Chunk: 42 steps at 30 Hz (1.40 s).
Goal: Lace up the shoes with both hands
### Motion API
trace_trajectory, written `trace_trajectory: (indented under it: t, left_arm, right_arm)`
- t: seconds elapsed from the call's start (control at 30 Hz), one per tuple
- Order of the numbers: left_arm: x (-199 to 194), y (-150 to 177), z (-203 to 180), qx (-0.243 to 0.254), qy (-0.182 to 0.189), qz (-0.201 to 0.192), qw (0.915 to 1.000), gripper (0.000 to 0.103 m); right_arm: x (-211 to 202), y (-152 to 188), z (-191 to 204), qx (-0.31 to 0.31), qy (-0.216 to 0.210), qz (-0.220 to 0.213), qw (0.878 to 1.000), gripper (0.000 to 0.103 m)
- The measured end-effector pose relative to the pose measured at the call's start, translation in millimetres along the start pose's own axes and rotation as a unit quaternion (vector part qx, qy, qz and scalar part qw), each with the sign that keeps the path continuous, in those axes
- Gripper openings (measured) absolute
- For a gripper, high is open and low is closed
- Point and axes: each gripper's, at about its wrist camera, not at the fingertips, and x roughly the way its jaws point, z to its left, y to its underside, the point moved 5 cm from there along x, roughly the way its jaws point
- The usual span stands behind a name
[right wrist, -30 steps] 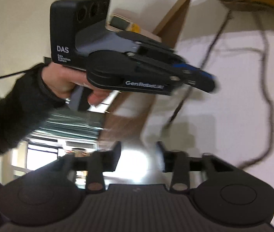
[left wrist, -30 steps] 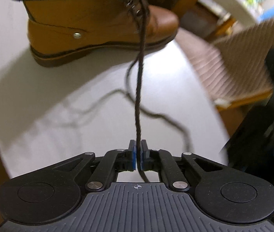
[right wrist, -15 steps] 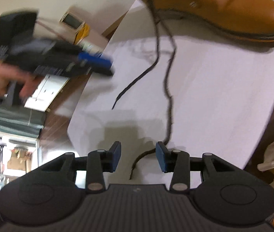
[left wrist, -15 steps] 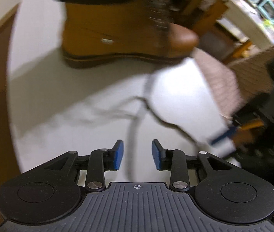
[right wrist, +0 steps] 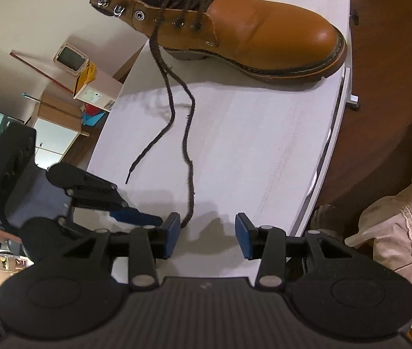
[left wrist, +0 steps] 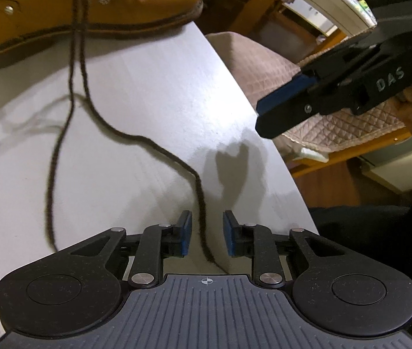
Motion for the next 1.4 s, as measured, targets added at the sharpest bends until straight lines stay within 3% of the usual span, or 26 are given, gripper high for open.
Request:
trace_trajectory:
  t: [0.13,0.27,0.43,0.6,0.7,0.83,0.9,0.93,0.97,1.0,1.07,1.2,1.23,1.27,1.33,1.4]
  left_arm:
    - [5.9,0.7,1.3,0.012,0.001,0.013,0.9998,0.005]
    - [-7.3,-4.9,5.9,0.014,0.017,0.028,0.9994,0.004]
    - [-59.3,-33.9,24.1,0.027,0.05,0.023,0.9981,0.004]
    - [-117.8,-63.4,31.7,0.121,0.068,0.028,0.9899,0.004]
    - [-134.1,-75.2,29.1,0.204,0.066,0.062,0.9748,0.004]
    - [-141.0,-84.5,21.4,0.253,0.075,0.077,0.9616,0.004]
    - [-144.6,-92.2,19.2,0.267,0.077,0.079,0.9574,0.004]
    - [-144.9,-94.4,18.4,0.268,0.078,0.075,0.9571,0.004]
    - [-145.3,-96.5,17.7,0.27,0.08,0.072,0.9569,0.004]
    - [-145.6,-97.4,18.1,0.27,0.08,0.07,0.957,0.004]
    - [-141.9,-99.3,19.6,0.263,0.078,0.064,0.9595,0.005]
    - [-146.3,-111.3,33.4,0.211,0.057,0.033,0.9753,0.006]
    - [-150.4,-116.9,42.0,0.168,0.046,0.013,0.9847,0.006]
    - [-153.0,-118.8,45.5,0.146,0.044,0.003,0.9884,0.007]
    - [-158.7,-122.4,50.8,0.092,0.047,-0.022,0.9944,0.01]
    - [-161.5,-125.0,54.2,0.027,0.059,-0.047,0.9968,0.012]
  right_arm:
    - [2.4,-3.5,-2.2,0.001,0.0,0.0,1.0,0.049]
    - [-2.8,-8.0,-1.7,-0.01,-0.012,-0.005,1.0,0.048]
    - [-11.6,-22.9,28.1,-0.115,-0.066,-0.017,0.991,0.048]
    - [-21.6,-38.4,79.4,-0.291,-0.116,-0.039,0.949,0.046]
    - [-21.2,-46.5,102.0,-0.383,-0.113,-0.053,0.915,0.044]
    - [-13.8,-57.5,117.4,-0.458,-0.097,-0.063,0.881,0.044]
    - [-11.0,-62.0,121.1,-0.472,-0.104,-0.063,0.873,0.036]
    - [-9.9,-63.7,121.8,-0.474,-0.107,-0.061,0.872,0.023]
    - [-8.8,-64.8,121.9,-0.475,-0.109,-0.057,0.871,0.009]
    - [-8.0,-65.7,121.2,-0.475,-0.107,-0.054,0.872,0.004]
    - [-9.0,-68.0,118.2,-0.461,-0.108,-0.048,0.879,0.004]
    - [-19.1,-83.7,92.7,-0.362,-0.067,-0.065,0.927,0.004]
    - [-23.1,-89.4,83.1,-0.321,-0.058,-0.077,0.942,0.004]
    - [-27.2,-95.0,73.3,-0.278,-0.049,-0.089,0.955,0.004]
    - [-35.4,-104.5,53.9,-0.2,-0.04,-0.115,0.972,0.004]
    - [-44.3,-112.8,34.5,-0.121,-0.034,-0.142,0.982,0.004]
